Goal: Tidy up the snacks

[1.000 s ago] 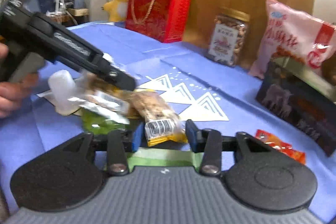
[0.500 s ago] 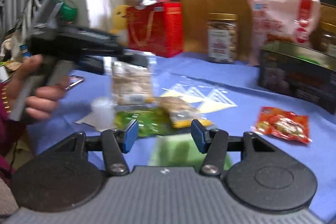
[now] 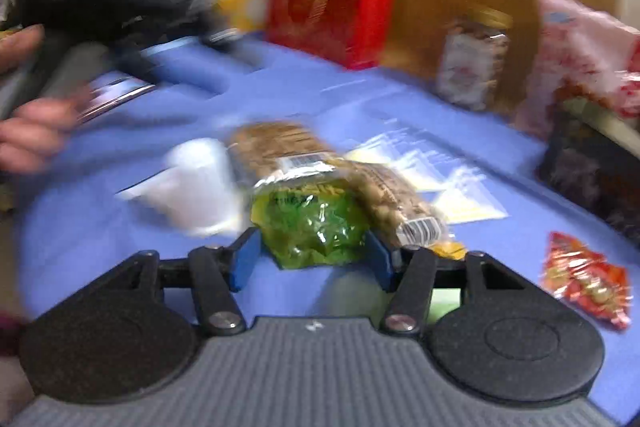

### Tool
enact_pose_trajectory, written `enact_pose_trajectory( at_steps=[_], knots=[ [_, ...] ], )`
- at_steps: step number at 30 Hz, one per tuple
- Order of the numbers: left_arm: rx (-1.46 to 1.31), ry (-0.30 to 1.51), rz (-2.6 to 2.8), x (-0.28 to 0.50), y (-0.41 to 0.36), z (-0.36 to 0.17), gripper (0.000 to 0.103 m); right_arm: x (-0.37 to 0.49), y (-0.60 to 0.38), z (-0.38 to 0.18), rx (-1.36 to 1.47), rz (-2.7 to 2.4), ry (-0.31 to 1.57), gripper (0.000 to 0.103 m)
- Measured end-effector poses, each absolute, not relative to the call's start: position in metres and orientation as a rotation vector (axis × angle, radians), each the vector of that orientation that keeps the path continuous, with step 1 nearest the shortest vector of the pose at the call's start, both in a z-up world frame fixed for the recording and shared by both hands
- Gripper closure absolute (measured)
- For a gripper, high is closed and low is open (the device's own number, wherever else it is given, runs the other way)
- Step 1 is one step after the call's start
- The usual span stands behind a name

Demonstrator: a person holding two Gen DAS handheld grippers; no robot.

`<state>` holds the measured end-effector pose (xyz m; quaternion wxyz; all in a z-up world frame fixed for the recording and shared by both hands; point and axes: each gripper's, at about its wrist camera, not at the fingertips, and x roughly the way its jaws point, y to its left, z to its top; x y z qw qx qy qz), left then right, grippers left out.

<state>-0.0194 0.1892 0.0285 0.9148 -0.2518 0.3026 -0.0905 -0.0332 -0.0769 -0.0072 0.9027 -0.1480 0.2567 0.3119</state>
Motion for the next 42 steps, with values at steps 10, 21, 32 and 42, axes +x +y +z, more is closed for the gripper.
enact_pose_trajectory(
  at_steps=[10,21,32,42],
  knots=[
    [-0.558,0.56,-0.457,-0.065,0.195,0.024,0.033,-0.042,-0.102,0.015,-0.112,0.794,0.524,0.042],
    [-0.316,0.618,-0.466,-0.075,0.141,0.012,0.05,-0.055,-0.032,-0.004,-0.33,0.878,0.565,0.045],
    [-0.381,0.668,-0.487,-0.041,0.127,0.019,0.062,-0.048,-0.05,0.003,-0.299,0.832,0.495,0.056],
    [-0.248,0.609,-0.65,0.074,0.008,0.075,0.062,0.007,-0.138,0.039,-0.217,0.508,0.324,0.056]
  ],
)
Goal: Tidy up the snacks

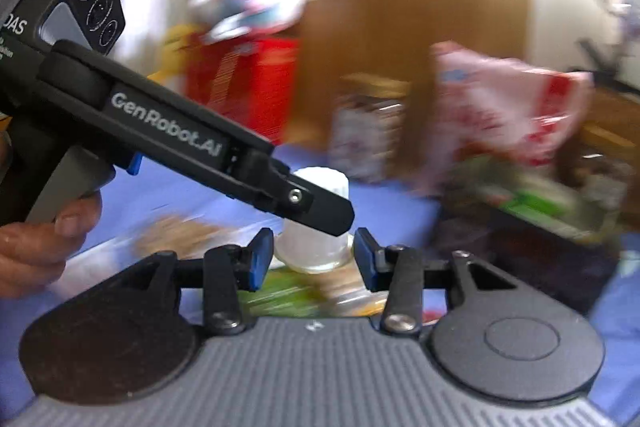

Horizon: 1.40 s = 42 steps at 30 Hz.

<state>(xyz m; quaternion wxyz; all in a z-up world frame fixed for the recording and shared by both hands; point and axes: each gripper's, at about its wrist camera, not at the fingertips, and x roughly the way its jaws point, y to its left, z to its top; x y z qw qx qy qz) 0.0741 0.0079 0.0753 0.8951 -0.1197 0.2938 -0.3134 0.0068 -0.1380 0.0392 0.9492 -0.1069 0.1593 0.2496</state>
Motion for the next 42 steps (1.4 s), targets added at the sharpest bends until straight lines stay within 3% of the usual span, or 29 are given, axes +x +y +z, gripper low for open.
enact_pose_trajectory(
  at_steps=[10,13,21,23,25,27,29,32,38,42],
  knots=[
    [-0.199,0.59,-0.601,0.19,-0.084,0.086,0.059,0.115,-0.197,0.051,-0.149,0.279,0.274,0.053],
    [-0.194,0.597,-0.547,0.203,-0.088,0.077,0.053,0.131,-0.2,0.042,-0.124,0.26,0.274,0.052],
    [-0.237,0.499,-0.436,0.196,-0.059,0.085,0.051,0.11,-0.224,0.058,-0.07,0.229,0.169,0.048],
    [-0.235,0.465,-0.372,0.198,-0.05,0.092,0.051,0.102,-0.24,0.067,-0.063,0.118,0.087,0.043],
    [-0.237,0.434,-0.326,0.204,-0.042,0.096,0.051,0.102,-0.253,0.073,-0.075,-0.01,0.034,0.028],
    [-0.23,0.43,-0.287,0.214,-0.041,0.095,0.051,0.109,-0.262,0.073,-0.095,-0.122,0.005,0.025],
    [-0.203,0.409,-0.219,0.218,-0.044,0.092,0.05,0.124,-0.263,0.067,-0.169,-0.169,0.016,0.025],
    [-0.175,0.365,-0.165,0.229,-0.053,0.086,0.039,0.146,-0.255,0.052,-0.259,-0.12,0.091,0.025],
    [-0.213,0.428,-0.216,0.248,-0.063,0.077,0.039,0.16,-0.25,0.042,-0.258,-0.06,0.123,0.025],
    [-0.108,0.304,-0.074,0.233,-0.06,0.083,0.035,0.16,-0.232,0.037,-0.286,-0.032,0.118,0.025]
  ],
)
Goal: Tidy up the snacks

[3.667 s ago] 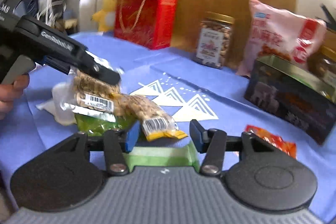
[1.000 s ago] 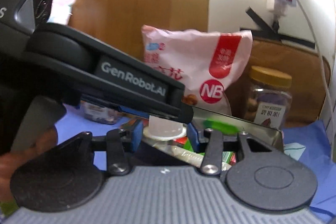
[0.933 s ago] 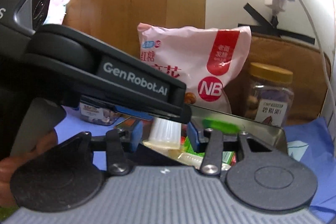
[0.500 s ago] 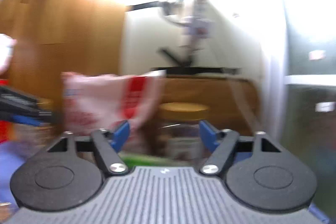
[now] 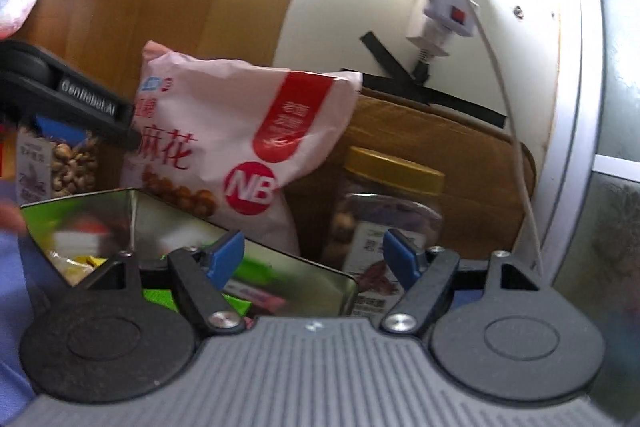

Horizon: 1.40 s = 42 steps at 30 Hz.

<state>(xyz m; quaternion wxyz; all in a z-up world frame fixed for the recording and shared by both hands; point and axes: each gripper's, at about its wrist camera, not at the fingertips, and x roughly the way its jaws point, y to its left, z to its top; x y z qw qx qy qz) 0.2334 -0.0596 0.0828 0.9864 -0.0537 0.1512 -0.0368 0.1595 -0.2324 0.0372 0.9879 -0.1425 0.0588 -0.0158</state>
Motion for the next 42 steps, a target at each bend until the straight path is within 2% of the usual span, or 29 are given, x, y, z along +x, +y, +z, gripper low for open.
enact_pose_trajectory(
  at_steps=[1,2,6,11,25,30,34,37,42],
  knots=[
    [-0.094,0.272,-0.025,0.234,-0.055,0.085,0.029,0.159,-0.23,0.036,-0.294,-0.034,0.117,0.025],
    [-0.09,0.254,0.02,0.237,-0.051,0.087,0.027,0.157,-0.228,0.035,-0.301,-0.037,0.115,0.025],
    [-0.146,0.344,-0.01,0.263,-0.04,0.082,0.027,0.164,-0.231,0.035,-0.265,-0.031,0.134,0.025],
    [-0.095,0.37,-0.045,0.251,-0.049,0.079,0.03,0.164,-0.227,0.031,-0.267,-0.005,0.144,0.025],
    [-0.175,0.374,0.034,0.171,0.022,0.088,0.028,0.136,-0.186,0.037,-0.269,0.091,0.177,0.025],
    [-0.168,0.352,-0.038,0.106,0.056,0.083,0.019,0.081,-0.192,0.055,-0.198,0.09,0.13,0.019],
    [-0.226,0.466,-0.083,0.065,0.099,0.065,0.019,0.047,-0.18,0.052,-0.086,0.314,0.275,0.018],
    [-0.307,0.544,-0.086,0.04,0.131,0.047,0.022,0.035,-0.152,0.041,-0.025,0.53,0.437,0.019],
    [-0.532,0.634,-0.158,0.009,0.176,0.025,0.037,0.023,-0.085,0.024,-0.157,0.727,0.568,0.02]
  ],
)
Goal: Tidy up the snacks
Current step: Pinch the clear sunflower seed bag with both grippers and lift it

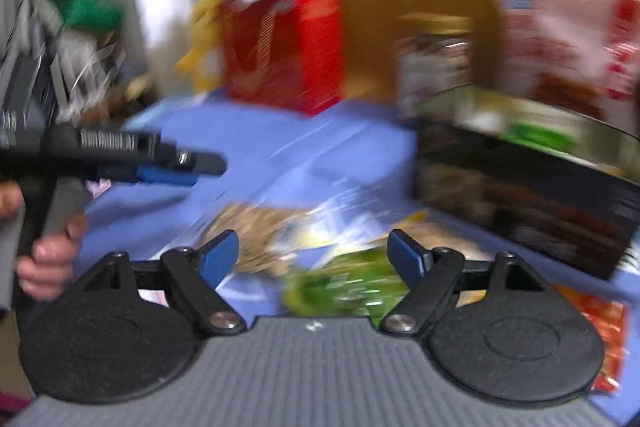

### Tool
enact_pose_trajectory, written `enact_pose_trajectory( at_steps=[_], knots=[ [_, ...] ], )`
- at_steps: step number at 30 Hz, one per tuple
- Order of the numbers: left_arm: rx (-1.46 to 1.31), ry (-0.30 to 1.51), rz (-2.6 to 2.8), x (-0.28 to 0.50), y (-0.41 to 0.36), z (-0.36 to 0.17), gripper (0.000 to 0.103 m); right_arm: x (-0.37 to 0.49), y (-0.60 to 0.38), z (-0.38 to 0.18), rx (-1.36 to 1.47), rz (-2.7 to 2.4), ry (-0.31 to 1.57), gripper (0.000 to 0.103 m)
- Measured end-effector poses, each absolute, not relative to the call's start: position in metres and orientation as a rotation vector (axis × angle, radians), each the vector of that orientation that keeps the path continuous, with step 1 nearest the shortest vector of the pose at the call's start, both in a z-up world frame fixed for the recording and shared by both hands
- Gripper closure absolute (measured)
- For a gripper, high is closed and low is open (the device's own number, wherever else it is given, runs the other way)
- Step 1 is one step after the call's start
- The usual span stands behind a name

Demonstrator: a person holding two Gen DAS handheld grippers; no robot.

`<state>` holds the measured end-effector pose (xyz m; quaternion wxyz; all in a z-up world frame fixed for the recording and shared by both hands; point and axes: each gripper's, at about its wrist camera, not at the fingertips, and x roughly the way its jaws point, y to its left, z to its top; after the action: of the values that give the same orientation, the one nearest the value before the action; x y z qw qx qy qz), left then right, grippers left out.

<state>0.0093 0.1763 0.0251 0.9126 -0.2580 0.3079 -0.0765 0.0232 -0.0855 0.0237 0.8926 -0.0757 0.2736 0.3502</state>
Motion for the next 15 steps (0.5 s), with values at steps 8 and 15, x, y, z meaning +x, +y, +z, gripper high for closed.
enact_pose_trajectory(
  at_steps=[8,15],
  knots=[
    [-0.59,0.686,-0.253,-0.002,0.175,0.004,0.043,0.041,-0.041,0.008,-0.231,0.734,0.674,0.017],
    [-0.604,0.688,-0.287,0.0,0.172,-0.004,0.068,0.028,-0.027,0.005,-0.214,0.794,0.669,0.05]
  ],
)
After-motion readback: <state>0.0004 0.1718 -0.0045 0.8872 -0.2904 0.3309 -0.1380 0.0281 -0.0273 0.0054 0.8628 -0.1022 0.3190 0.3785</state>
